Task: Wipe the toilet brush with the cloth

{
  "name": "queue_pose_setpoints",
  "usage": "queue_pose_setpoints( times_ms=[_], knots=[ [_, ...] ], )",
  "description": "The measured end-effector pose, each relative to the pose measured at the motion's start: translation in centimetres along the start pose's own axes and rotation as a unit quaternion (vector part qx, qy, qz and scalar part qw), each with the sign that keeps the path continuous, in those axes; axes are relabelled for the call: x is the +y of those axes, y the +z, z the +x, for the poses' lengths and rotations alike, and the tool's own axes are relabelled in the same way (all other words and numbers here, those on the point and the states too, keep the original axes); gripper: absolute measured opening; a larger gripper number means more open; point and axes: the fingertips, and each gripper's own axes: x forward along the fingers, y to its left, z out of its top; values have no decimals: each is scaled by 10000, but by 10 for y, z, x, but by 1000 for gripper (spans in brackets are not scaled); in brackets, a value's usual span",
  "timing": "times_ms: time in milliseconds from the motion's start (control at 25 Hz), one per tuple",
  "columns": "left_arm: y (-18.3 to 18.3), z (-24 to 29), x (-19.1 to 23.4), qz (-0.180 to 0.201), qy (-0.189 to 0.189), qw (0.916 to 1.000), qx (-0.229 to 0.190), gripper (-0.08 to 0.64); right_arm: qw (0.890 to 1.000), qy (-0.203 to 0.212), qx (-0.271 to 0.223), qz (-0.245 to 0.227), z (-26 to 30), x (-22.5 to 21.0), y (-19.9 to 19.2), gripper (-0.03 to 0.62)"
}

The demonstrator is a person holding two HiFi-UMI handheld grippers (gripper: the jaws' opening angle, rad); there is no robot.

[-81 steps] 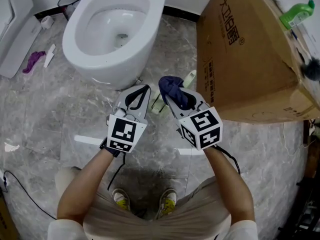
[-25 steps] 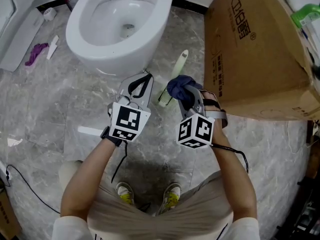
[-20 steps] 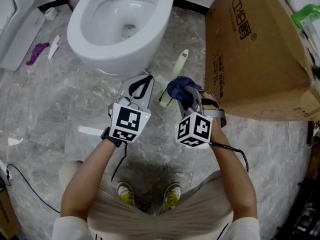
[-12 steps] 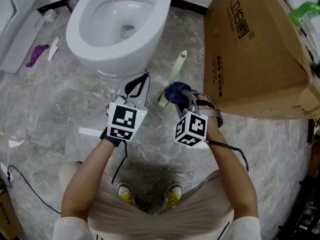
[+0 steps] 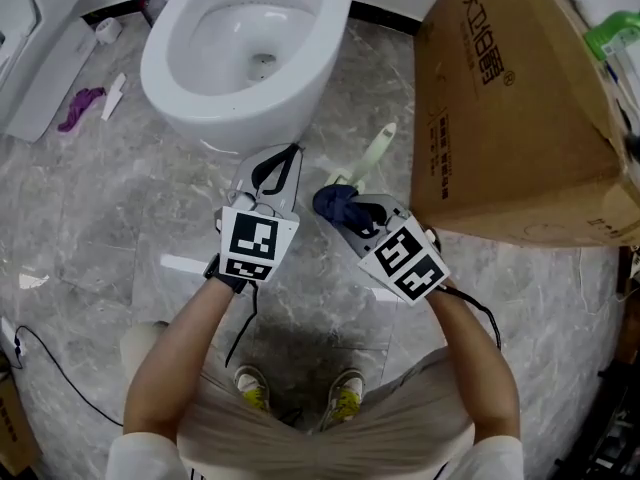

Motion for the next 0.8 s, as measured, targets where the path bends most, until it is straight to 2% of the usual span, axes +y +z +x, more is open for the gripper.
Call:
queue_pose_setpoints(
  times_ms=[80, 160, 280, 400, 520, 800],
  knots=[
    [-2, -1, -1, 36, -16, 10000, 13, 2, 9936, 130, -734, 852, -12, -6, 31, 104],
    [-6, -2, -7, 99, -77, 9999, 63, 2, 9780, 247, -1315, 1598, -23, -14, 51, 103],
    [-12, -2, -16, 211, -191, 9995, 133, 2, 9582, 216, -1764, 2240, -35, -29, 60, 103],
    [-15, 1, -21, 247, -217, 9993, 174, 2, 9440, 2, -1866, 2721, -36, -51, 48, 103],
    [-18, 3, -26, 273, -276, 9991, 193, 2, 9249, 13, -1864, 3314, -30, -66, 30, 103],
    [-18, 9, -30, 229, -353, 9990, 177, 2, 9192, 92, -1562, 3615, -11, -68, 2, 103]
  ],
)
